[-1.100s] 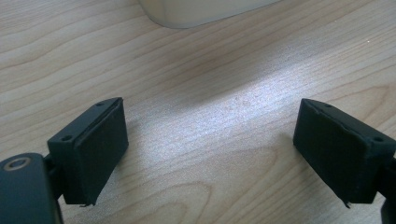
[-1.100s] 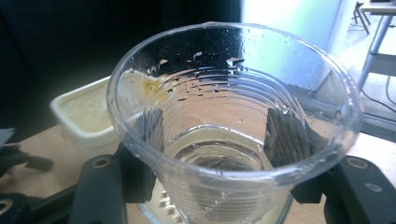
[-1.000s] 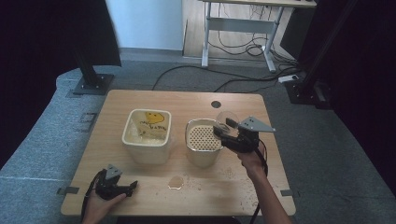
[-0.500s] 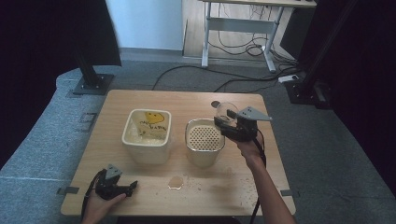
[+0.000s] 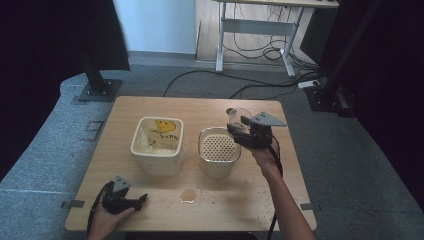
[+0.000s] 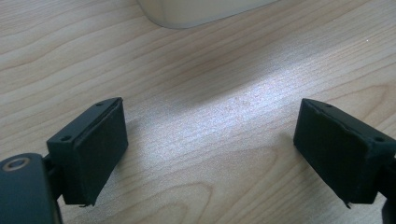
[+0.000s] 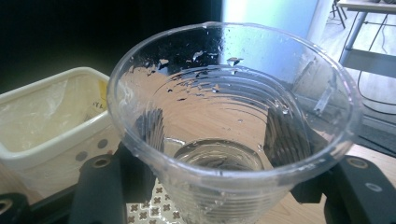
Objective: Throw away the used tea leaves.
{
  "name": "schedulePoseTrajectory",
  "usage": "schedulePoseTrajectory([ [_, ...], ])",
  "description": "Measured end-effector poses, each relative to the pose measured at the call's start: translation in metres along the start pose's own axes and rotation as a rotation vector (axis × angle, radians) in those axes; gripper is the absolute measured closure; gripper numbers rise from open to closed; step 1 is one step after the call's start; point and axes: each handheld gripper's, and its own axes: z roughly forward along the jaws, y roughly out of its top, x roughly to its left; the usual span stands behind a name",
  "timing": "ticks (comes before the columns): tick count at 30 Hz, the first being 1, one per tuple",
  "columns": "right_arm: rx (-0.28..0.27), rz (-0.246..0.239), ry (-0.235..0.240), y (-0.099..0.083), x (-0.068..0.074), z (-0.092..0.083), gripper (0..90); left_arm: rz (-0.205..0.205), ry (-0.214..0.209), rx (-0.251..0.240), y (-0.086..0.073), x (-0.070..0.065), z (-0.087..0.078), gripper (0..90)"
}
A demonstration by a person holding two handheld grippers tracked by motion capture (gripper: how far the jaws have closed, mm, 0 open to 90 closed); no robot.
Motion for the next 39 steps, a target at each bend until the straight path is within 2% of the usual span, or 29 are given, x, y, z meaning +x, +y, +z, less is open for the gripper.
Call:
schedulePoseTrajectory([
  [6, 0.002, -0.018, -0.023, 0.005, -0.001, -0.005, 38.1, 0.0, 0.0, 0.0, 0.0, 0.0, 0.0, 9.3],
  [16, 0.041, -0.138, -0.08, 0.017, 0.005, -0.007, 38.2, 0.002, 0.0, 0.001, 0.0, 0.0, 0.0, 9.3],
  [18, 0.065, -0.191, -0.111, 0.018, 0.008, -0.004, 38.2, 0.001, 0.0, 0.001, 0.0, 0.0, 0.0, 9.2],
  [21, 0.102, -0.297, -0.157, 0.021, 0.014, 0.002, 38.1, 0.001, -0.001, 0.001, 0.0, 0.0, 0.0, 9.3],
  [29, 0.179, -0.559, -0.23, 0.022, 0.033, 0.011, 38.0, 0.003, -0.001, 0.001, 0.0, 0.0, 0.0, 9.1],
  [34, 0.217, -0.764, -0.302, 0.015, 0.044, 0.019, 38.0, 0.003, -0.003, 0.002, 0.0, 0.0, 0.0, 9.0],
  [35, 0.227, -0.815, -0.311, 0.013, 0.045, 0.021, 38.0, 0.004, -0.003, 0.002, 0.0, 0.0, 0.0, 9.0],
  [36, 0.231, -0.84, -0.317, 0.011, 0.046, 0.023, 38.0, 0.005, -0.003, 0.002, 0.0, 0.0, 0.0, 8.9],
  [37, 0.245, -0.893, -0.328, 0.009, 0.048, 0.025, 38.1, 0.005, -0.004, 0.002, 0.0, 0.0, 0.0, 8.8],
  [39, 0.257, -0.969, -0.346, 0.006, 0.05, 0.028, 38.0, 0.006, -0.005, 0.003, 0.0, 0.0, 0.0, 8.7],
])
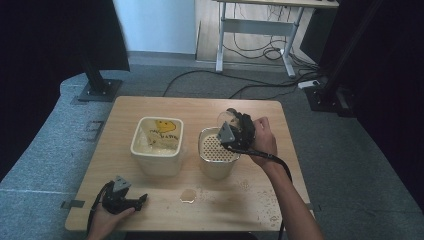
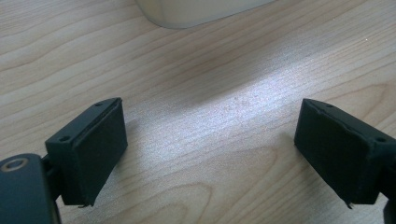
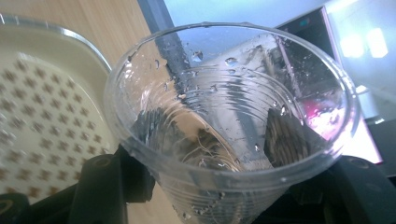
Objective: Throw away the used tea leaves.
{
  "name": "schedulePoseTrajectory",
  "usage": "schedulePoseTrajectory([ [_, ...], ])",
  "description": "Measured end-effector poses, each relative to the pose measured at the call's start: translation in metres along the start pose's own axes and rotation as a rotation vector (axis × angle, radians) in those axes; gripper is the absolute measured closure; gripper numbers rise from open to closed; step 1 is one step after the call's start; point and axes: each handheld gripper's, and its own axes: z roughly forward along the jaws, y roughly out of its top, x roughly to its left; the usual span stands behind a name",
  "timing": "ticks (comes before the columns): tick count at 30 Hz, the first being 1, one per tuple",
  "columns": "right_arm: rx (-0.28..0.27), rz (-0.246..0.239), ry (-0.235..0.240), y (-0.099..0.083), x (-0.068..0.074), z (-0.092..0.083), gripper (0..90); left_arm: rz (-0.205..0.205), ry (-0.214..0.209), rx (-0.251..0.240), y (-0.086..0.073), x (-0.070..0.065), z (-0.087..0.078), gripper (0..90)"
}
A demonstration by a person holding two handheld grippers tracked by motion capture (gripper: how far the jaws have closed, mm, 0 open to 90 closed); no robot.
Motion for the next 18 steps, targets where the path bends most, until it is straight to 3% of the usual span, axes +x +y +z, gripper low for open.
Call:
schedulePoseTrajectory([
  [2, 0.01, -0.08, -0.023, 0.001, 0.005, 0.002, 38.1, 0.001, 0.0, 0.0, 0.0, 0.0, 0.0, 8.6],
  [6, 0.053, -0.31, -0.104, 0.005, 0.018, 0.008, 38.5, 0.002, -0.001, 0.001, 0.0, 0.0, 0.0, 8.3],
  [9, 0.089, -0.454, -0.134, 0.007, 0.029, 0.012, 38.7, 0.002, -0.001, 0.001, 0.0, 0.0, 0.0, 8.2],
  [10, 0.089, -0.454, -0.134, 0.007, 0.029, 0.012, 38.7, 0.002, -0.001, 0.001, 0.0, 0.0, 0.0, 8.2],
  [11, 0.098, -0.488, -0.139, 0.007, 0.032, 0.014, 38.7, 0.002, -0.001, 0.001, 0.0, 0.0, 0.0, 8.2],
  [12, 0.098, -0.566, -0.168, 0.007, 0.038, 0.017, 38.9, 0.002, -0.001, 0.001, 0.0, 0.0, 0.001, 8.2],
  [18, 0.124, -0.747, -0.228, 0.012, 0.039, 0.018, 39.1, 0.003, -0.001, 0.002, 0.001, 0.0, 0.001, 8.0],
])
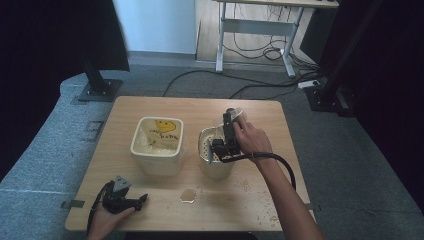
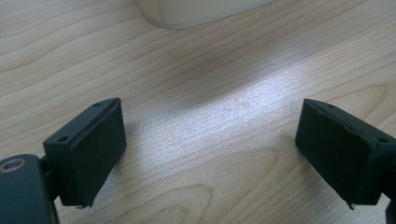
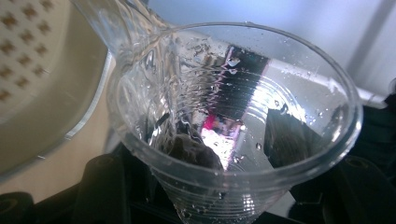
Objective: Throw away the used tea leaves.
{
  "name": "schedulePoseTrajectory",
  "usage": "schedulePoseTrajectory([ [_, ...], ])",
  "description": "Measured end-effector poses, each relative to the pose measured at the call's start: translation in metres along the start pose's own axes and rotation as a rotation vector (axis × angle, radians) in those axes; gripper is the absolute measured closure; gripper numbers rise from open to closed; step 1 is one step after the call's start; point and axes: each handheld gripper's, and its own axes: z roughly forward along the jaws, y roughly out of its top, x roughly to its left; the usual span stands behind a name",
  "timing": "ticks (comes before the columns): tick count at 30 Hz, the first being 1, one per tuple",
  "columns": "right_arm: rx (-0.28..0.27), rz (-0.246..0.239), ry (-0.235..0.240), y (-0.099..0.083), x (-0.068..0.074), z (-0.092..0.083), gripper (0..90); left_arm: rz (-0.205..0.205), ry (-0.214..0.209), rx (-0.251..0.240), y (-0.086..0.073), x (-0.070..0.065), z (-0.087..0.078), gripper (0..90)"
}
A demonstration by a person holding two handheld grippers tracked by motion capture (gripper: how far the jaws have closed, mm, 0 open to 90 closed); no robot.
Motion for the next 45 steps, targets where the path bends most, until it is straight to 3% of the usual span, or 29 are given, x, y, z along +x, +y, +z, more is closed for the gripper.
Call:
schedulePoseTrajectory([
  [2, 0.009, -0.05, -0.031, 0.001, -0.003, 0.0, 39.2, 0.0, -0.001, 0.001, 0.0, 0.0, 0.0, 7.8],
  [3, 0.009, -0.05, -0.031, 0.001, -0.003, 0.0, 39.2, 0.0, -0.001, 0.001, 0.0, 0.0, 0.0, 7.8],
  [4, 0.015, -0.142, -0.054, 0.003, -0.002, 0.002, 39.4, 0.001, -0.001, 0.001, 0.0, 0.0, 0.0, 7.8],
  [5, 0.021, -0.198, -0.062, 0.004, 0.0, 0.003, 39.4, 0.0, -0.001, 0.001, 0.0, 0.0, 0.0, 7.8],
  [8, 0.035, -0.327, -0.09, 0.007, 0.008, 0.005, 39.5, 0.0, 0.0, 0.001, 0.0, 0.0, 0.0, 7.8],
  [12, 0.037, -0.395, -0.129, 0.01, 0.01, 0.005, 40.0, 0.002, -0.002, 0.001, 0.0, 0.0, 0.0, 7.6],
  [14, 0.037, -0.459, -0.144, 0.013, 0.014, 0.005, 40.2, 0.001, -0.002, 0.002, 0.0, 0.0, 0.0, 7.6],
  [15, 0.037, -0.459, -0.144, 0.013, 0.014, 0.005, 40.2, 0.001, -0.002, 0.002, 0.0, 0.0, 0.0, 7.6],
  [16, 0.031, -0.511, -0.148, 0.015, 0.017, 0.004, 40.1, 0.001, -0.002, 0.0, 0.0, 0.0, 0.0, 7.6],
  [17, 0.031, -0.511, -0.148, 0.015, 0.017, 0.004, 40.1, 0.002, -0.002, 0.001, 0.0, 0.0, 0.0, 7.6],
  [18, 0.034, -0.469, -0.159, 0.016, 0.013, 0.003, 40.2, 0.001, -0.001, 0.0, 0.0, 0.0, 0.0, 7.5],
  [20, 0.036, -0.446, -0.155, 0.016, 0.011, 0.003, 40.0, 0.002, -0.001, 0.001, 0.0, 0.0, 0.0, 7.5],
  [22, 0.026, -0.367, -0.127, 0.015, 0.006, 0.003, 39.7, 0.002, -0.002, 0.001, 0.0, 0.0, 0.0, 7.6],
  [23, 0.026, -0.367, -0.127, 0.015, 0.006, 0.003, 39.7, 0.002, -0.002, 0.001, 0.0, 0.0, 0.0, 7.6],
  [24, 0.01, -0.166, -0.059, 0.013, -0.003, 0.002, 39.3, 0.001, -0.002, 0.001, 0.0, 0.0, 0.0, 7.6],
  [27, -0.041, 0.156, 0.043, 0.008, -0.015, 0.001, 39.3, 0.001, -0.002, 0.001, 0.0, 0.0, 0.0, 7.5],
  [28, -0.056, 0.291, 0.098, 0.005, -0.02, 0.0, 39.3, 0.001, -0.002, 0.001, 0.0, 0.0, 0.0, 7.5],
  [32, -0.133, 0.678, 0.233, -0.008, -0.026, 0.001, 39.3, 0.001, -0.002, 0.001, 0.0, 0.0, 0.0, 7.5],
  [33, -0.133, 0.678, 0.233, -0.008, -0.026, 0.001, 39.3, 0.001, -0.002, 0.001, 0.0, 0.0, 0.0, 7.5],
  [34, -0.179, 0.913, 0.325, -0.016, -0.028, 0.003, 39.2, 0.001, -0.002, 0.001, 0.0, 0.0, 0.0, 7.5],
  [35, -0.179, 0.913, 0.325, -0.016, -0.028, 0.003, 39.2, 0.001, -0.002, 0.001, 0.0, 0.0, 0.0, 7.5],
  [37, -0.217, 1.117, 0.403, -0.026, -0.028, 0.005, 39.3, 0.002, -0.001, 0.001, 0.0, 0.0, 0.0, 7.5],
  [38, -0.262, 1.304, 0.468, -0.035, -0.028, 0.007, 39.4, 0.002, -0.001, 0.001, 0.0, 0.0, 0.0, 7.5],
  [39, -0.272, 1.337, 0.482, -0.037, -0.027, 0.007, 39.4, 0.002, -0.001, 0.001, 0.0, 0.0, 0.0, 7.5],
  [40, -0.3, 1.412, 0.517, -0.042, -0.026, 0.008, 39.4, 0.002, -0.001, 0.001, 0.0, 0.0, 0.0, 7.5],
  [41, -0.3, 1.412, 0.517, -0.042, -0.026, 0.008, 39.4, 0.002, -0.001, 0.001, 0.0, 0.0, 0.0, 7.5],
  [42, -0.341, 1.509, 0.56, -0.047, -0.024, 0.009, 39.4, 0.002, -0.001, 0.001, 0.0, 0.0, 0.0, 7.5],
  [45, -0.389, 1.619, 0.603, -0.053, -0.022, 0.01, 39.4, 0.002, -0.001, 0.0, 0.0, 0.0, 0.0, 7.6],
])
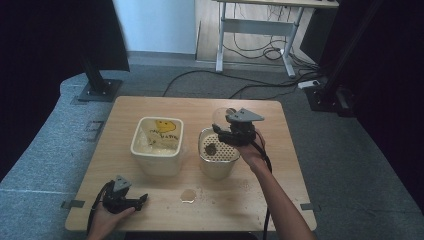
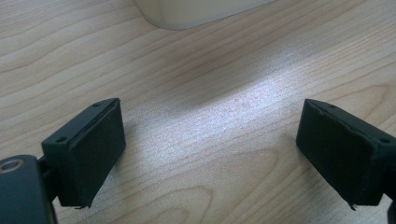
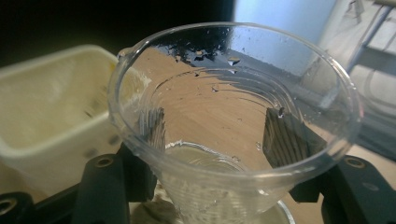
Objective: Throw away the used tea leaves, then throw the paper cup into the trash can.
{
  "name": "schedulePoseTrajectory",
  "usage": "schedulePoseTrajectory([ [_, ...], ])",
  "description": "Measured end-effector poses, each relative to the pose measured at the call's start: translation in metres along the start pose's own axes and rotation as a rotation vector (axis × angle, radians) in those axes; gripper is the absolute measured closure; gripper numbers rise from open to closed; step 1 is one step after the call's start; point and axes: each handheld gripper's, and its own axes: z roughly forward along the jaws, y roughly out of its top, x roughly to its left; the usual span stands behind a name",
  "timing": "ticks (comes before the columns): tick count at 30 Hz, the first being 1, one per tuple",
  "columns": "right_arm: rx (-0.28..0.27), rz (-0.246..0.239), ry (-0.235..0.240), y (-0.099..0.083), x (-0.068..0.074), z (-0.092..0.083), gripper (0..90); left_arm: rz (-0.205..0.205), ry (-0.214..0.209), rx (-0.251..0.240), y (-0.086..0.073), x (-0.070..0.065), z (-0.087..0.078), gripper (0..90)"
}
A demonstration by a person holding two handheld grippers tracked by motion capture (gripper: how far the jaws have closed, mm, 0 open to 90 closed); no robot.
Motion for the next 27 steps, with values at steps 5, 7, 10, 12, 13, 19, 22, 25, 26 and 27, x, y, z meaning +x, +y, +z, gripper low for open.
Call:
schedulePoseTrajectory([
  [5, -0.038, 0.119, 0.059, -0.002, -0.007, -0.002, 39.4, -0.001, -0.001, 0.0, 0.0, 0.0, 0.0, 7.6],
  [7, -0.04, 0.13, 0.061, -0.002, -0.008, -0.002, 39.4, -0.001, -0.001, 0.0, 0.0, 0.0, 0.0, 7.5],
  [10, -0.053, 0.134, 0.061, -0.001, -0.009, -0.004, 39.4, -0.001, -0.001, 0.0, 0.0, 0.0, 0.0, 7.5],
  [12, -0.059, 0.13, 0.059, 0.0, -0.01, -0.005, 39.5, -0.001, -0.001, 0.0, 0.0, 0.0, 0.0, 7.5],
  [13, -0.06, 0.124, 0.055, 0.001, -0.009, -0.006, 39.4, 0.0, -0.001, 0.0, 0.0, 0.0, 0.0, 7.5],
  [19, -0.088, 0.125, 0.059, 0.01, -0.006, -0.008, 39.5, 0.0, 0.0, 0.0, 0.0, 0.0, 0.0, 7.6],
  [22, -0.105, 0.12, 0.069, 0.017, -0.002, -0.007, 39.4, 0.0, -0.001, 0.001, 0.0, 0.0, 0.0, 7.5],
  [25, -0.111, 0.109, 0.081, 0.025, 0.003, -0.005, 39.4, 0.0, 0.0, 0.0, 0.0, 0.0, 0.0, 7.5],
  [26, -0.114, 0.106, 0.085, 0.027, 0.006, -0.004, 39.4, 0.0, -0.001, 0.0, 0.0, 0.0, 0.0, 7.5],
  [27, -0.117, 0.102, 0.091, 0.031, 0.009, -0.002, 39.4, 0.0, -0.001, 0.0, 0.0, 0.0, 0.0, 7.5],
])
